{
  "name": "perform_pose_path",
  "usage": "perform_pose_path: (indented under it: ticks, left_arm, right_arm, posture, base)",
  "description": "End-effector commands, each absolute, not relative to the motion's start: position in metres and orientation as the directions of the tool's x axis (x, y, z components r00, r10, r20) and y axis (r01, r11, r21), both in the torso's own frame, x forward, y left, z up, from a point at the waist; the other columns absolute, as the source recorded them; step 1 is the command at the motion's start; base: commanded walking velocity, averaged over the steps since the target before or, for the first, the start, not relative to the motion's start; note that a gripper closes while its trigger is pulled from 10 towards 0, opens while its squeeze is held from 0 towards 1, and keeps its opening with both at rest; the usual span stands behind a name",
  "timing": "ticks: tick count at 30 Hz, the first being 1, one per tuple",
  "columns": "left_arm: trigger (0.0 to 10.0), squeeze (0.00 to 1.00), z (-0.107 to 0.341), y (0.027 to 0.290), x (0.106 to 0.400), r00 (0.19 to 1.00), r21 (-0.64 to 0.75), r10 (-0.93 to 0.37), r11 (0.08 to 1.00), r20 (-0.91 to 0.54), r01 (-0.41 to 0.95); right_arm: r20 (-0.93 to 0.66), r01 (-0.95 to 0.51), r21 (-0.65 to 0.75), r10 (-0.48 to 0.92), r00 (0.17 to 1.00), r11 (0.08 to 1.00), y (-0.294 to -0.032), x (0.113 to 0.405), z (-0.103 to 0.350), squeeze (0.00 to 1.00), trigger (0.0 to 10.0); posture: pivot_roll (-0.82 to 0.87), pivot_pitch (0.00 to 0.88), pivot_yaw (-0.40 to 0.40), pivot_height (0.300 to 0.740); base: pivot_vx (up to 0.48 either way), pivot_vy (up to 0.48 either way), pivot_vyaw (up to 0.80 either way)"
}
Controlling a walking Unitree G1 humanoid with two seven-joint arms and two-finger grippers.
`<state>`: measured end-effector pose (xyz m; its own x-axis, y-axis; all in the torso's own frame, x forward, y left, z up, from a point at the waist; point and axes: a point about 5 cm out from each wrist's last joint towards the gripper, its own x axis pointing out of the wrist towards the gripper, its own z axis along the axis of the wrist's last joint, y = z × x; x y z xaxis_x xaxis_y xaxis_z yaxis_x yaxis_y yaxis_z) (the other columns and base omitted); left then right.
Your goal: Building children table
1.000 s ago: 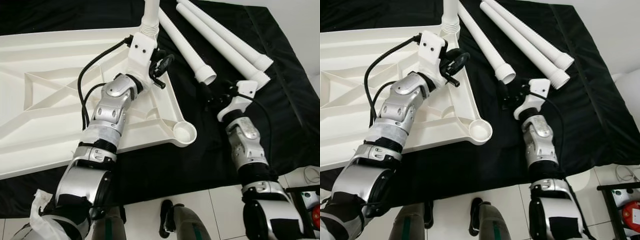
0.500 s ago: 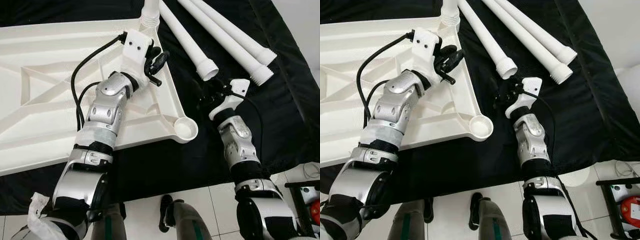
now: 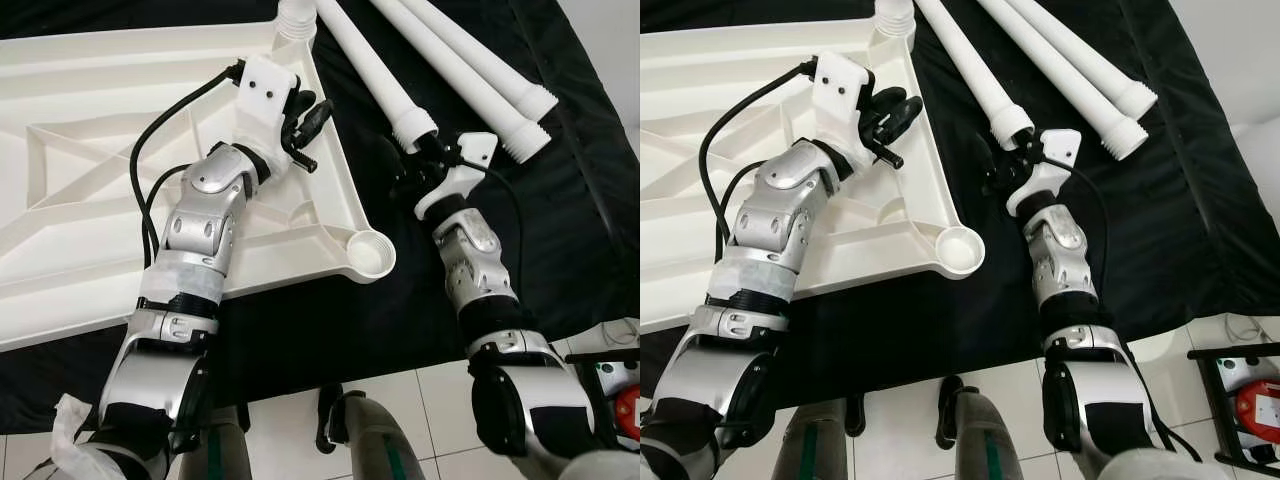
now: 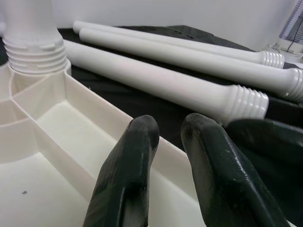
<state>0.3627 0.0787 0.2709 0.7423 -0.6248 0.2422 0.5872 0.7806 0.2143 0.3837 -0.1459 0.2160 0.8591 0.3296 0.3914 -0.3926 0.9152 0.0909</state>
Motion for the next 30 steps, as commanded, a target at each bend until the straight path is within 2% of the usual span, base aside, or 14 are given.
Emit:
perform_pose_path:
  ticks: [1, 2, 3, 4, 5, 8, 9, 28, 29, 30]
  left_arm:
    - [10.0, 0.0, 0.268, 0.077, 0.361, 0.76, 0.206, -0.605, 0.796, 0.238, 0.57]
    - [10.0, 0.0, 0.268, 0.077, 0.36, 0.762, 0.205, -0.602, 0.798, 0.237, 0.567]
    - [10.0, 0.0, 0.269, 0.077, 0.36, 0.764, 0.204, -0.6, 0.799, 0.238, 0.565]
    - [10.0, 0.0, 0.269, 0.078, 0.359, 0.765, 0.204, -0.599, 0.8, 0.237, 0.564]
    - [10.0, 0.0, 0.27, 0.078, 0.359, 0.766, 0.202, -0.597, 0.802, 0.237, 0.563]
    - [10.0, 0.0, 0.27, 0.078, 0.358, 0.767, 0.201, -0.596, 0.802, 0.237, 0.562]
    - [10.0, 0.0, 0.269, 0.079, 0.358, 0.772, 0.199, -0.592, 0.806, 0.234, 0.558]
    - [10.0, 0.0, 0.27, 0.085, 0.357, 0.793, 0.19, -0.568, 0.822, 0.22, 0.536]
    - [10.0, 0.0, 0.27, 0.085, 0.357, 0.794, 0.188, -0.567, 0.823, 0.219, 0.535]
    - [10.0, 0.0, 0.269, 0.084, 0.358, 0.796, 0.186, -0.566, 0.824, 0.216, 0.535]
  right_arm:
    - [0.374, -0.377, 0.109, 0.313, 0.873, 0.92, -0.151, 0.383, 0.207, 0.0, 10.0]
    - [0.372, -0.374, 0.111, 0.311, 0.875, 0.921, -0.15, 0.385, 0.209, 0.0, 10.0]
    - [0.371, -0.377, 0.11, 0.314, 0.874, 0.92, -0.149, 0.387, 0.211, 0.0, 8.5]
    - [0.37, -0.379, 0.109, 0.317, 0.873, 0.919, -0.147, 0.389, 0.212, 0.0, 8.5]
    - [0.373, -0.386, 0.103, 0.324, 0.869, 0.917, -0.146, 0.39, 0.215, 0.0, 7.4]
    - [0.376, -0.39, 0.098, 0.329, 0.866, 0.915, -0.145, 0.39, 0.216, 0.0, 7.4]
    - [0.38, -0.407, 0.098, 0.343, 0.859, 0.908, -0.141, 0.393, 0.22, 0.0, 0.0]
    - [0.436, -0.417, 0.09, 0.34, 0.833, 0.905, -0.137, 0.397, 0.234, 0.0, 0.0]
    - [0.45, -0.41, 0.085, 0.333, 0.829, 0.908, -0.138, 0.396, 0.236, 0.0, 1.1]
    - [0.462, -0.399, 0.065, 0.326, 0.824, 0.915, -0.139, 0.395, 0.239, 0.0, 0.0]
  posture:
    - [0.16, 0.345, -0.131, 0.74]
    - [0.16, 0.349, -0.133, 0.74]
    - [0.17, 0.353, -0.134, 0.74]
    - [0.17, 0.353, -0.134, 0.74]
    - [0.17, 0.356, -0.134, 0.74]
    - [0.17, 0.356, -0.134, 0.74]
    - [0.18, 0.357, -0.136, 0.74]
    - [0.19, 0.366, -0.142, 0.74]
    - [0.17, 0.36, -0.142, 0.74]
    - [0.17, 0.356, -0.141, 0.74]
  base:
    - [0.0, 0.0, 0.0]
    - [0.0, 0.0, 0.0]
    - [0.0, 0.0, 0.0]
    - [0.0, 0.0, 0.0]
    - [0.0, 0.0, 0.0]
    - [0.0, 0.0, 0.0]
    - [0.0, 0.0, 0.0]
    - [0.0, 0.0, 0.0]
    - [0.0, 0.0, 0.0]
    - [0.0, 0.0, 0.0]
